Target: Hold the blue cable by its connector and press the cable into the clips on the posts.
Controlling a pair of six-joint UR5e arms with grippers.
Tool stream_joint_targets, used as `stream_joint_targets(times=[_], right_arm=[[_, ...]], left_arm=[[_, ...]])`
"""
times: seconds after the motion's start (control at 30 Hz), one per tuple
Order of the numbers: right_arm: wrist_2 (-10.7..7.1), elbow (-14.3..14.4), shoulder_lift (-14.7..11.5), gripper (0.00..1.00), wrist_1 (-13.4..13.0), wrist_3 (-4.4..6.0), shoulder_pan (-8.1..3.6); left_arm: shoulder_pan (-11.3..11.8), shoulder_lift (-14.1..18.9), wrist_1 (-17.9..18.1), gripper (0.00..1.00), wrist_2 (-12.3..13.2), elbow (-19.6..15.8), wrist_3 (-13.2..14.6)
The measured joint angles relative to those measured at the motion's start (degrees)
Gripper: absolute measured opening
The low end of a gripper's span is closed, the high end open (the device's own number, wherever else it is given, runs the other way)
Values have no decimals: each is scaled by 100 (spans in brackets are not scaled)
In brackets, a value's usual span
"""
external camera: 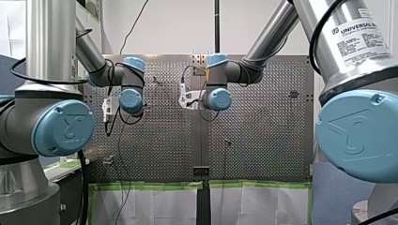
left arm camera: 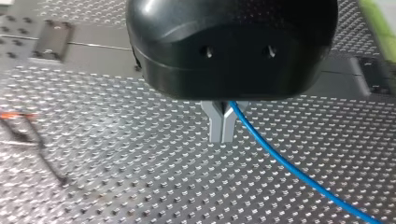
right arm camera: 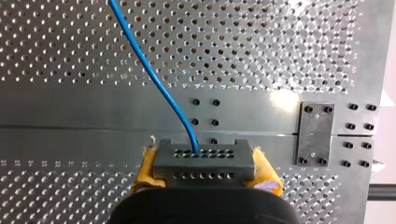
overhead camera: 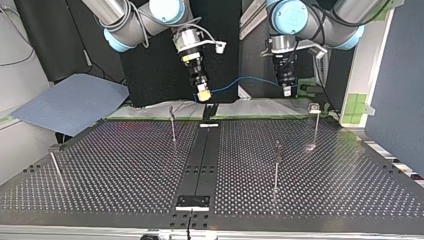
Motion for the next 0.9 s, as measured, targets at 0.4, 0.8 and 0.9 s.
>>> stream_joint_targets(times=[0.4, 0.8, 0.9], right_arm=[[-160, -359, 0, 0, 225, 123, 13], [-253, -790, 0, 0, 657, 166, 76], [-294, -874, 0, 0, 715, 241, 66]], left_arm=[[-86, 303, -701, 0, -100, 700, 340], [-252, 671, -1403, 0, -117, 1174, 465], [-223, 792, -1569, 0, -127, 1181, 448]])
